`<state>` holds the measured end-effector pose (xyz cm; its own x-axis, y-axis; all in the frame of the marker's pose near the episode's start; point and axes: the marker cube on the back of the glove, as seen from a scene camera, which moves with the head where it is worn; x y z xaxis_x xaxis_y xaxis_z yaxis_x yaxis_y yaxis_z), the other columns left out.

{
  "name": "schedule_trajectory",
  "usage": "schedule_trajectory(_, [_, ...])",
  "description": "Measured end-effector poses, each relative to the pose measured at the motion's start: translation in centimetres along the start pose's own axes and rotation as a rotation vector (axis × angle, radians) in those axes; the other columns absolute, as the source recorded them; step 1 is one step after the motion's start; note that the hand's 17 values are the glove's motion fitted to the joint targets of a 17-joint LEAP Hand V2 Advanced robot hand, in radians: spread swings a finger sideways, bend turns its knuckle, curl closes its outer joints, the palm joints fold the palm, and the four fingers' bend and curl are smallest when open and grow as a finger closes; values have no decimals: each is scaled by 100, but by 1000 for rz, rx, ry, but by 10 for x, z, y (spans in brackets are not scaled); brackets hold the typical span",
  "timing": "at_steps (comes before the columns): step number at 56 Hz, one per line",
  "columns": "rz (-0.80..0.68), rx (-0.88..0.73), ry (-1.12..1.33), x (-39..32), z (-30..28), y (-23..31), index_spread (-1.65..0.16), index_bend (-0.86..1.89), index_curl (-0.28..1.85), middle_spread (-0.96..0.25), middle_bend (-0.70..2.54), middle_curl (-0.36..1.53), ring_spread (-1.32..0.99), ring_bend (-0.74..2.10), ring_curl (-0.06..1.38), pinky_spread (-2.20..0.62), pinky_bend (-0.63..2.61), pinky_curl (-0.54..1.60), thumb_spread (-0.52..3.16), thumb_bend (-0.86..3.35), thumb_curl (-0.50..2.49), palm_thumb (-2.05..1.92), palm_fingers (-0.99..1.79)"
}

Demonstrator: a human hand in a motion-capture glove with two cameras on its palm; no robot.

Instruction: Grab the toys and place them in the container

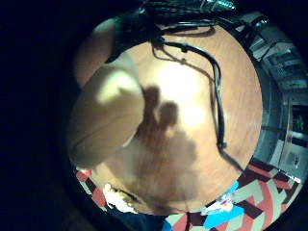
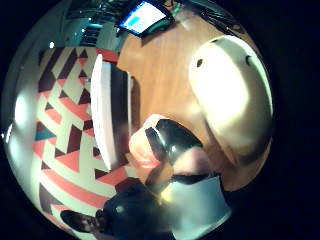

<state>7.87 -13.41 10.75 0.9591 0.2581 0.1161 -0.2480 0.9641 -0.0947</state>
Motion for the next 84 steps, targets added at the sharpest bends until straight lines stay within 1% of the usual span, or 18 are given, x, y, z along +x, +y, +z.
schedule_trajectory(7, [5, 23, 41, 6, 15, -7, -30, 12, 15, -6, 11, 19, 0, 26, 22, 5, 88, 34, 131, 9, 27, 17, -11])
schedule_trajectory(8, [5, 30, 45, 7, 17, -7, -30, 13, 15, -6, 10, 19, 0, 34, 24, 4, 92, 35, 132, 11, 28, 23, 1])
schedule_trajectory(10, [2, 39, 56, 8, 19, -7, -31, 13, 15, -7, 12, 18, -1, 42, 25, 3, 95, 35, 132, 13, 29, 27, 6])
schedule_trajectory(13, [-11, 57, 75, 9, 22, -6, -31, 15, 15, -6, 16, 18, -8, 63, 30, -5, 96, 34, 131, 20, 34, 43, 33])
schedule_trajectory(16, [-24, 98, 78, 9, 24, -5, -31, 14, 16, -7, 19, 19, -14, 74, 33, -12, 97, 34, 129, 24, 38, 53, 44])
schedule_trajectory(19, [-32, 155, 64, 10, 23, -5, -30, 12, 15, -9, 26, 22, -21, 86, 37, -22, 98, 34, 127, 28, 42, 62, 65])
schedule_trajectory(23, [-38, 216, 29, 9, 21, -4, -29, 14, 15, -13, 42, 28, -30, 93, 41, -30, 97, 35, 105, 27, 49, 71, 86])
schedule_trajectory(27, [-44, 233, 1, 7, 17, -1, -30, 20, 16, -17, 58, 35, -35, 100, 45, -33, 97, 37, 85, 26, 54, 77, 109])
schedule_trajectory(30, [-53, 238, 1, 5, 13, 3, -32, 25, 18, -18, 69, 40, -36, 105, 48, -34, 97, 39, 74, 25, 58, 78, 119])
schedule_trajectory(37, [-70, 217, 21, -5, -5, 17, -36, 41, 24, -21, 87, 50, -37, 116, 55, -36, 102, 44, 54, 23, 65, 78, 121])
schedule_trajectory(45, [-165, 237, -25, -40, -59, 38, -41, 59, 32, -22, 101, 60, -38, 126, 61, -38, 110, 50, 39, 22, 71, 77, 113])
schedule_trajectory(48, [-208, 250, -98, -65, -78, 51, -42, 63, 35, -23, 105, 63, -38, 129, 63, -38, 113, 52, 36, 21, 73, 76, 110])
schedule_trajectory(53, [-327, 280, -315, -121, -106, 80, -44, 71, 41, -23, 110, 68, -38, 133, 65, -39, 116, 55, 31, 21, 77, 76, 105])
schedule_trajectory(56, [-390, 293, -371, -154, -113, 93, -45, 74, 44, -23, 111, 71, -38, 136, 67, -39, 117, 57, 28, 22, 79, 75, 103])
schedule_trajectory(61, [-460, 284, -393, -211, -108, 110, -46, 79, 50, -23, 114, 75, -38, 139, 69, -39, 120, 60, 24, 21, 82, 74, 99])
schedule_trajectory(67, [-499, 276, -350, -254, -95, 97, -48, 82, 57, -23, 117, 79, -37, 143, 71, -39, 123, 62, 21, 21, 86, 73, 94])
schedule_trajectory(77, [-478, 266, -276, -311, -53, 79, -49, 84, 69, -23, 121, 84, -36, 147, 72, -39, 129, 65, 17, 21, 91, 72, 86])
schedule_trajectory(84, [-465, 145, -241, -337, -18, 70, -48, 78, 76, -23, 118, 86, -36, 149, 72, -38, 134, 67, 19, 18, 94, 68, 75])
